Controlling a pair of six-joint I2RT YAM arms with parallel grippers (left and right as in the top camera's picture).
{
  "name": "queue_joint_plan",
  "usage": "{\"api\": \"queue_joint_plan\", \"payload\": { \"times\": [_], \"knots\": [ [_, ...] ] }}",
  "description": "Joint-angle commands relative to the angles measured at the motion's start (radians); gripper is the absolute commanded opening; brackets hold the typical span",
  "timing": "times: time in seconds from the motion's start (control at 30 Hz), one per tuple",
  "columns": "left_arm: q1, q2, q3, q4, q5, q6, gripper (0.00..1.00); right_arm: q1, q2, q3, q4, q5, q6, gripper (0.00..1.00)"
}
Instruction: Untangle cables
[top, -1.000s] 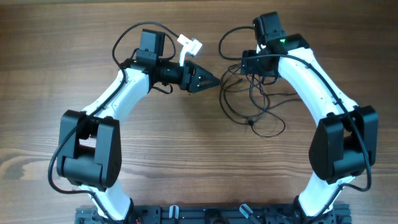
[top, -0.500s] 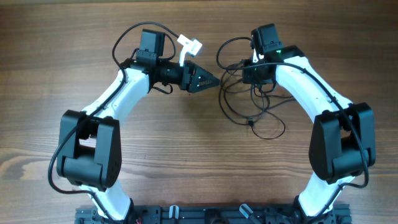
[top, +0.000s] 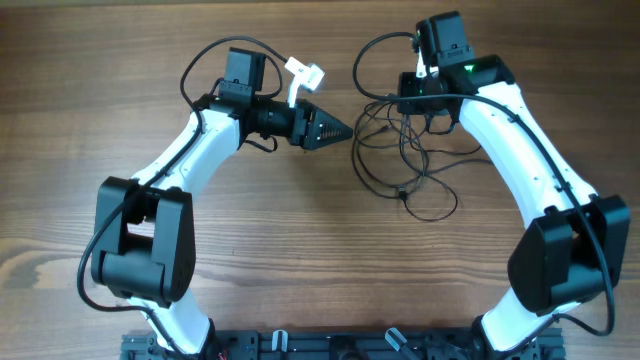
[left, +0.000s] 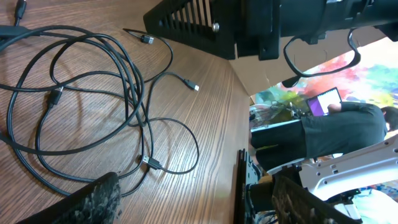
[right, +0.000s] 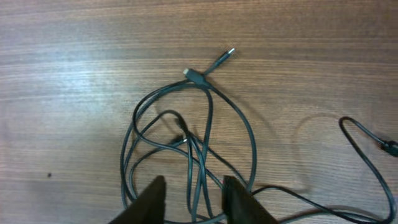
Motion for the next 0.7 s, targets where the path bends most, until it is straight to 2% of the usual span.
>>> {"api": "queue_joint_plan", "payload": {
  "times": [0.0, 0.07, 0.17, 0.4, 0.67],
  "knots": [
    [0.002, 0.012, 0.01, -0.002, -0.006, 0.015, 0.8, 0.0, 0.008, -0.006, 0.031, 0.049, -0.003, 0.37],
    [0.002, 0.012, 0.01, -0.002, -0.006, 0.015, 0.8, 0.0, 0.024, -0.006, 0.044, 0.048, -0.003, 0.38],
    [0.002, 0.012, 0.01, -0.002, -0.006, 0.015, 0.8, 0.0, 0.037, -0.025, 0.052, 0.029, -0.001, 0.47],
    [0.002, 0.012, 0.01, -0.002, -0.006, 0.015, 0.8, 0.0, 0.039, -0.148, 0.109, 0.003, -0.002, 0.41],
    [0.002, 0.012, 0.01, -0.002, -0.006, 0.015, 0.8, 0.0, 0.072, -0.148, 0.145, -0.034, -0.001, 0.39]
  ]
}}
